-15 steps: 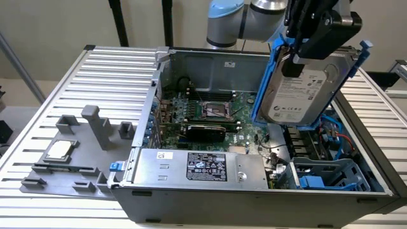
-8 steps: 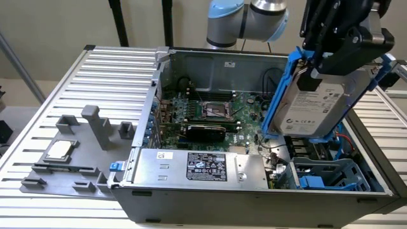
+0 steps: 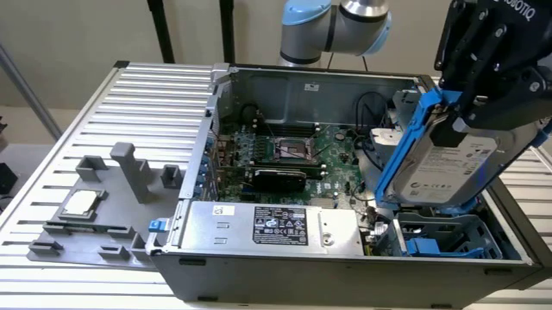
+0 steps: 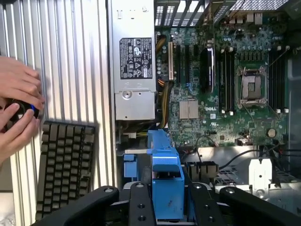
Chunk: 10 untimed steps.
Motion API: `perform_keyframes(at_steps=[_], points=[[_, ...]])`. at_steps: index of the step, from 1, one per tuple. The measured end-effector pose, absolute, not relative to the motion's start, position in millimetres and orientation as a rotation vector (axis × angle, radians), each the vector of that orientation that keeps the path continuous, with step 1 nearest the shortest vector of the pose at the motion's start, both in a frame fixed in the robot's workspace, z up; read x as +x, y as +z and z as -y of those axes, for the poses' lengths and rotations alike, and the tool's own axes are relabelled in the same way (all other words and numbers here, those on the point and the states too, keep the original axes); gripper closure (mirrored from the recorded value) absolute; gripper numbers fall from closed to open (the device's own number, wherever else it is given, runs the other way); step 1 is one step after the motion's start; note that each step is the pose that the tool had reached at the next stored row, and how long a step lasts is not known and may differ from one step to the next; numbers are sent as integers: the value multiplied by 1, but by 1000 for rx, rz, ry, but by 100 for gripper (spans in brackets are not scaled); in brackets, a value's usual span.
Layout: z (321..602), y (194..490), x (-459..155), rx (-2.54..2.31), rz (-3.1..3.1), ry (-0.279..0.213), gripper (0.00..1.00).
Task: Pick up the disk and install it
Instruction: 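Pick up the disk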
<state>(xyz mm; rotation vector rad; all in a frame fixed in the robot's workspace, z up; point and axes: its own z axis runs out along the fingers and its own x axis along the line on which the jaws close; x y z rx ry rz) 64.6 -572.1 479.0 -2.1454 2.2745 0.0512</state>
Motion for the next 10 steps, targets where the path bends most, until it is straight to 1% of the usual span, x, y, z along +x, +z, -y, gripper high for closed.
perform_keyframes(at_steps=[10], points=[[573, 464, 107, -2148, -2273, 52, 100]])
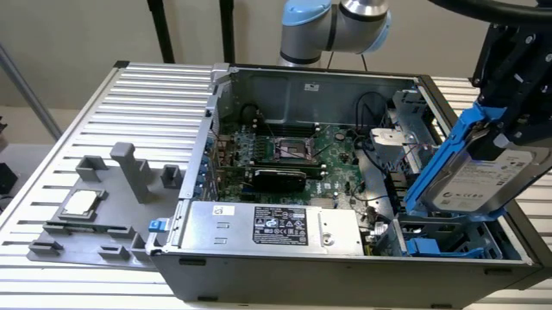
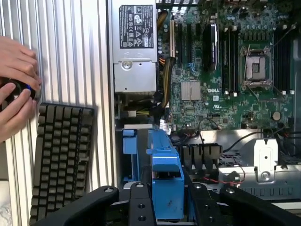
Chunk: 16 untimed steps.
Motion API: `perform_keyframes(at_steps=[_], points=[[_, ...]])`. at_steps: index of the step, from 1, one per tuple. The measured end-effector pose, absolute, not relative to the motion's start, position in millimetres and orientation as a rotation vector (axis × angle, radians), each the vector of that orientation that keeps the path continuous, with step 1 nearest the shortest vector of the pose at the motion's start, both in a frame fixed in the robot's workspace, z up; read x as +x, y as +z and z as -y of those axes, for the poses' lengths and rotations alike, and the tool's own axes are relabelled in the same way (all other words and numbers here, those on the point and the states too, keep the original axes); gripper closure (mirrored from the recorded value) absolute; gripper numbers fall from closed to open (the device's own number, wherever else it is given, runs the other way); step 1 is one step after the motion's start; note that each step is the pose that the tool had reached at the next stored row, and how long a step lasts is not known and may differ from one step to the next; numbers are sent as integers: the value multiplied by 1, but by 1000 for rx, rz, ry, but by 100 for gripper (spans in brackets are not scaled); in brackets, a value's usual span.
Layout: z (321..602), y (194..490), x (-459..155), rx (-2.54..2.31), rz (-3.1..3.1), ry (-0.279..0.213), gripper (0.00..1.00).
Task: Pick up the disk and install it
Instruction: 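Pick up the disk, then insert the disk into the insertion slot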
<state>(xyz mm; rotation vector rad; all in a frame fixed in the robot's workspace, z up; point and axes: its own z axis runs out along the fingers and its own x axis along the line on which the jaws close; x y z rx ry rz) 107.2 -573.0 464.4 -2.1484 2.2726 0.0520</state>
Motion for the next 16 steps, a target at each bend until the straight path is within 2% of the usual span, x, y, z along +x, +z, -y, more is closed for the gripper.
perform_keyframes(at_steps=[16], points=[[575, 463, 111, -2151, -2275, 57, 100]])
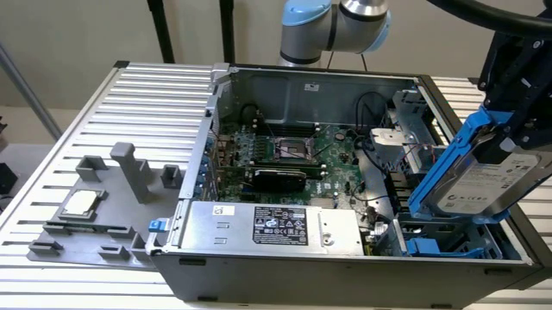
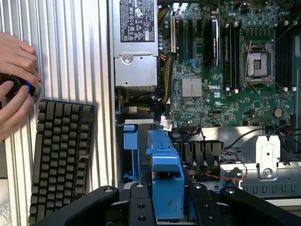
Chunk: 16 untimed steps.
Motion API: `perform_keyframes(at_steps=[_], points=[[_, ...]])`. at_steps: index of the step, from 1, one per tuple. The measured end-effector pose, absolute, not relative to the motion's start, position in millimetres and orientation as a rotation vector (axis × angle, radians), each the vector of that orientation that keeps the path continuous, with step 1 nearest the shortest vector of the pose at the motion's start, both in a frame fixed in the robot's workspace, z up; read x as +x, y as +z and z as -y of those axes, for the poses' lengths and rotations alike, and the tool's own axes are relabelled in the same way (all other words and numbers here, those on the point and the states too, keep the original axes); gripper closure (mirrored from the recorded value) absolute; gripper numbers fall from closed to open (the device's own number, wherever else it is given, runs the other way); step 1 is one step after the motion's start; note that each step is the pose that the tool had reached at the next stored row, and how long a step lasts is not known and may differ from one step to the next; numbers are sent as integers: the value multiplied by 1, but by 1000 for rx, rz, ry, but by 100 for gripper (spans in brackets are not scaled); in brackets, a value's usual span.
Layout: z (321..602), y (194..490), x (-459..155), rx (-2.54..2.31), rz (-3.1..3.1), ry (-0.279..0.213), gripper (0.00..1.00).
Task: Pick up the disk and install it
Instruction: 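Insert the disk into the insertion slot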
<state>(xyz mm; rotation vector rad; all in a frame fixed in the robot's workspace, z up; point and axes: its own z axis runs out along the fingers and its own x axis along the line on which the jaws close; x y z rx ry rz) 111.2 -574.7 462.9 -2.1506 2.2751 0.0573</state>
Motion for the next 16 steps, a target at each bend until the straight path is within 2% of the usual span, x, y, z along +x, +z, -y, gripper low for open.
perform_keyframes(at_steps=[16], points=[[584, 454, 108, -2155, -2271, 57, 100]])
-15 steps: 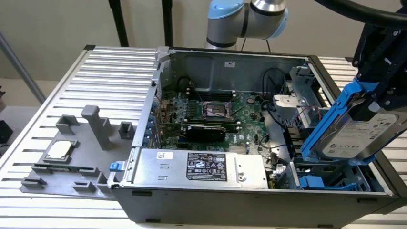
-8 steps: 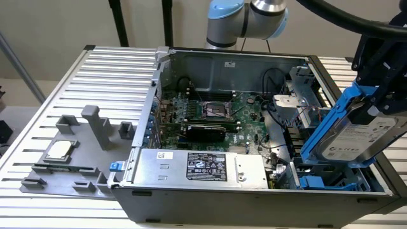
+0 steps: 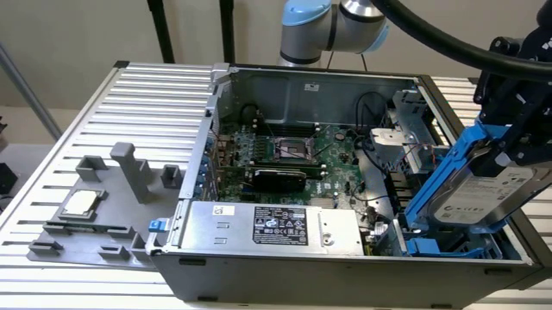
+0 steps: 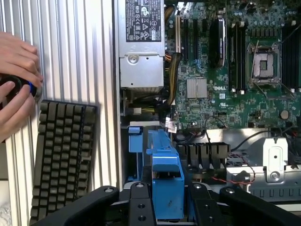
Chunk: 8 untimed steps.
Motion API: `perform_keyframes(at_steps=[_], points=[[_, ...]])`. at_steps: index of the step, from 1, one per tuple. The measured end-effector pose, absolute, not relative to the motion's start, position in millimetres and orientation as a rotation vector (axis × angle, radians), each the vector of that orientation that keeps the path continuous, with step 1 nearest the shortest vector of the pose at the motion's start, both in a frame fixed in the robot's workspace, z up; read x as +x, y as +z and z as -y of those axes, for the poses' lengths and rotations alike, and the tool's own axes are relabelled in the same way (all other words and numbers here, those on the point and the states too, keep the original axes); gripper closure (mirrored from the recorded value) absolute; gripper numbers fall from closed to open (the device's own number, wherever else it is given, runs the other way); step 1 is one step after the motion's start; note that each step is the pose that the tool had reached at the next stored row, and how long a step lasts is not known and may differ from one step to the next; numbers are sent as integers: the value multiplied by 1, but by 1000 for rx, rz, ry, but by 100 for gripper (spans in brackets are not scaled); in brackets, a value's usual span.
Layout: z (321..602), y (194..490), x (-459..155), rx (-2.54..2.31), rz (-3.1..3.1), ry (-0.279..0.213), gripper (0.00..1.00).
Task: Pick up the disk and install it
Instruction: 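Insert the disk into the insertion slot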
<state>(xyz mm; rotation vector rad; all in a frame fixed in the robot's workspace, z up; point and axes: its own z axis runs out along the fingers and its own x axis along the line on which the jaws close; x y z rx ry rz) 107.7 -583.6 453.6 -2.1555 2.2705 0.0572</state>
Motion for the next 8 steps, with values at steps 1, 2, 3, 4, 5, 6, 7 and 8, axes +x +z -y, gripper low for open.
perform_keyframes(at_steps=[1, 2, 3, 4, 5, 6, 7, 8], points=[[584, 453, 108, -2156, -2270, 57, 100], [584, 453, 108, -2156, -2270, 57, 100], [584, 453, 107, -2156, -2270, 57, 100], [584, 453, 107, -2156, -2270, 57, 100], [584, 453, 107, -2155, -2270, 56, 100], [584, 452, 106, -2155, -2270, 56, 100], [584, 452, 106, -2155, -2270, 56, 100], [584, 452, 106, -2155, -2269, 56, 100]])
